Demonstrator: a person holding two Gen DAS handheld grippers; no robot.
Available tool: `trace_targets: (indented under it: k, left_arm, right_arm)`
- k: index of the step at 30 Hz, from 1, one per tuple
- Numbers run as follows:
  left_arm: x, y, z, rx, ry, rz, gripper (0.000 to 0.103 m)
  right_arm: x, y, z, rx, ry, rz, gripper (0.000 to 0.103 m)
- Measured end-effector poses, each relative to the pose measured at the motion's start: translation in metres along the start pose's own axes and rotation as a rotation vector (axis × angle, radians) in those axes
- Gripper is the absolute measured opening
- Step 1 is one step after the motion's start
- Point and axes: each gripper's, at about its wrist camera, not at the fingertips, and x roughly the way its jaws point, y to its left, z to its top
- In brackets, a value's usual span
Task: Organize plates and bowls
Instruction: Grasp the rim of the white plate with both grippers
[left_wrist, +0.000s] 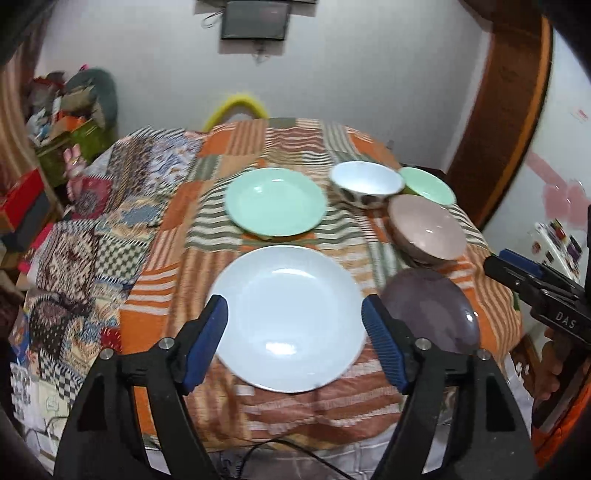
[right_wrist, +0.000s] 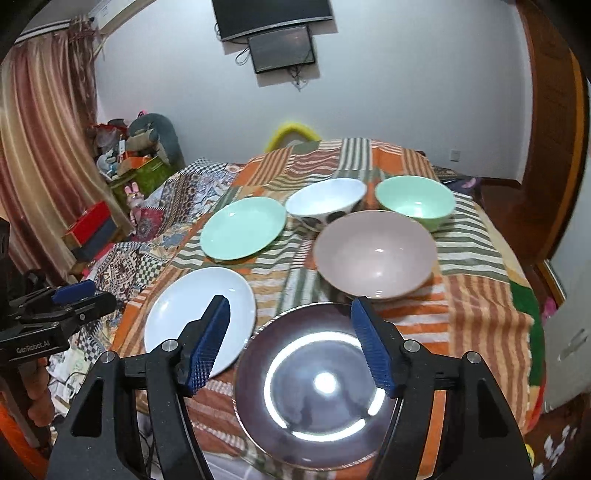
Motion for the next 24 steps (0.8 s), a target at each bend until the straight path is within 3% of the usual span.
trace_targets:
  k: [9,15,17,19,22,24]
  left_arm:
    - [0.034,0.063,-0.014,-0.103,0.063,0.056,0.077]
    - [0.06,0.085,-0.027,-0.13,0.105,0.041,0.076]
    - [0.066,0.09,-0.029,-0.144,0.108,0.03,0.072]
    - [0.073,0.092,-0.031,-0.151,0.118,0.008,0.058]
    - [0.084,0.092,-0.033,-0.147,0.13,-0.013,0.045]
    - [0.09,0.09,-0.034,-0.139,0.138,-0.025,0.038]
  right_arm:
    - [0.045,0.027,0.005,-0.047,0.072,0.033,0.065]
    - [0.077,0.037,0.002,-0.064,0.138,0.041,0.065]
    - [0.086,0.04,0.0,-0.073,0.157,0.041,0.065]
    - [0.094,0.043,-0.002,-0.08,0.176,0.043,0.065]
    - [0.105,0.044,-0.004,-0.088,0.207,0.05,0.065]
    - [0.111,0.044,-0.005,-0.09,0.221,0.05,0.059]
